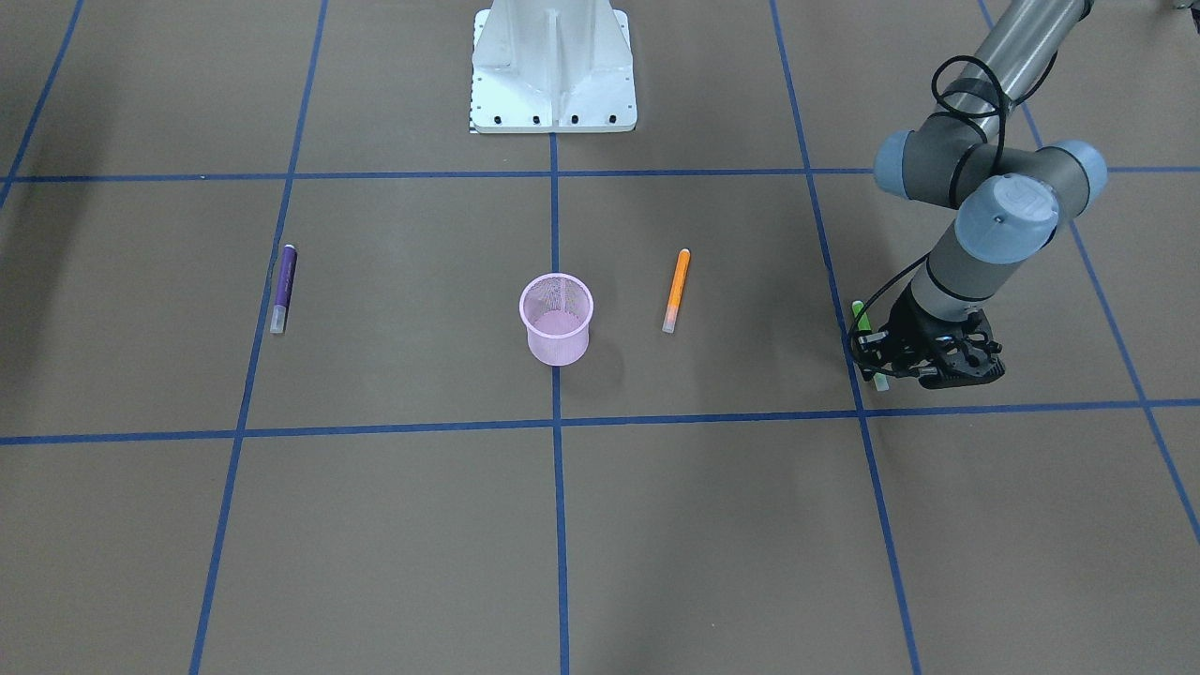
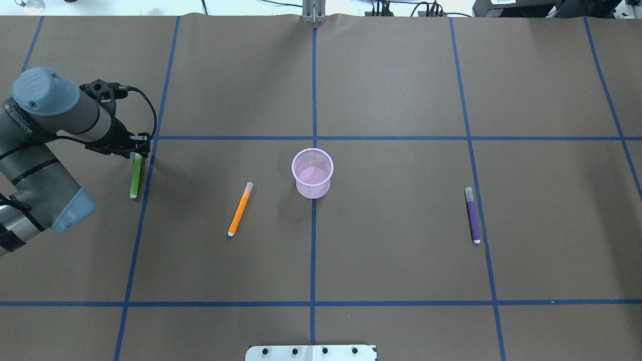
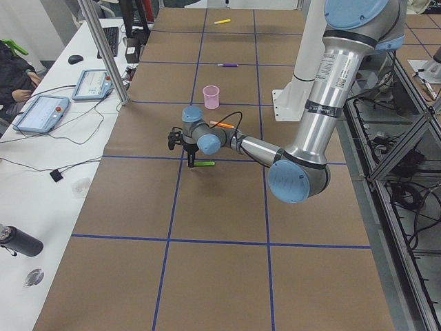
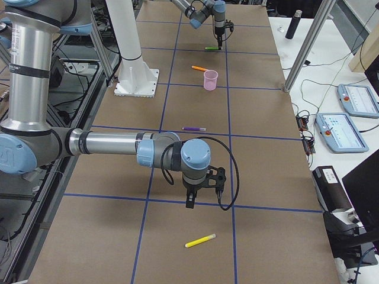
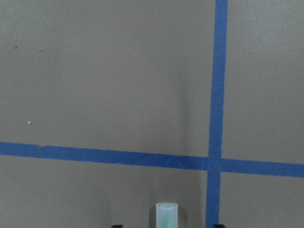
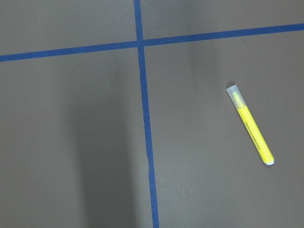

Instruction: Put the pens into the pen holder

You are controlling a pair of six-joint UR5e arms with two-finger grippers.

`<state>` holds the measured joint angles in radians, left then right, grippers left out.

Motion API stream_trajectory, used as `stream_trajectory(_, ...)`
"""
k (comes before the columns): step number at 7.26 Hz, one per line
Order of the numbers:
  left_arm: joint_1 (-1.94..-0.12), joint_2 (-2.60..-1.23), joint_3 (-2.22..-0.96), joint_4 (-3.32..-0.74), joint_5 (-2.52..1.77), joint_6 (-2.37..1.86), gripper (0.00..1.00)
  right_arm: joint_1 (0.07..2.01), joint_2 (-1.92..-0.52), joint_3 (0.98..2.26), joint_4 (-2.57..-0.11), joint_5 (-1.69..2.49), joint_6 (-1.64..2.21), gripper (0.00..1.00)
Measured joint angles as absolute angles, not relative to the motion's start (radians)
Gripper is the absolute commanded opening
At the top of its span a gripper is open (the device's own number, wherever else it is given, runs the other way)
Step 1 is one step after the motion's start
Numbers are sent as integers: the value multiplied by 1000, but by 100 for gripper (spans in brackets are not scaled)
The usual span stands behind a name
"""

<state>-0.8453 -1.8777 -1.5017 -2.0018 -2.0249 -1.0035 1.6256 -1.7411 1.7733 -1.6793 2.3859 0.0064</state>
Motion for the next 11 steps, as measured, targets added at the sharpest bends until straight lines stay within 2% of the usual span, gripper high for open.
stream_trajectory(5,-832,-1876,-1502,-2001,-2025,-1005,45,1626,-1741,1770,-1680,2385,8,100)
stream_trajectory(7,-832,-1875,-1500,-2001,-2024,-1004,40,1626,-1741,1770,-1680,2385,8,100)
stream_trajectory(8,-831,-1875,-1500,-2001,-2024,-1004,32,1626,-1741,1769,-1680,2385,8,99)
stream_trajectory(9,-831,-1875,-1500,-2001,-2023,-1003,19,1626,-1741,1768,-1680,2386,9,100)
stream_trajectory(10,-831,-1875,-1501,-2001,-2022,-1004,0,1626,-1741,1767,-1680,2386,9,99)
stream_trajectory(11,-831,-1875,-1502,-2000,-2016,-1004,0,1626,-1741,1766,-1680,2386,9,99)
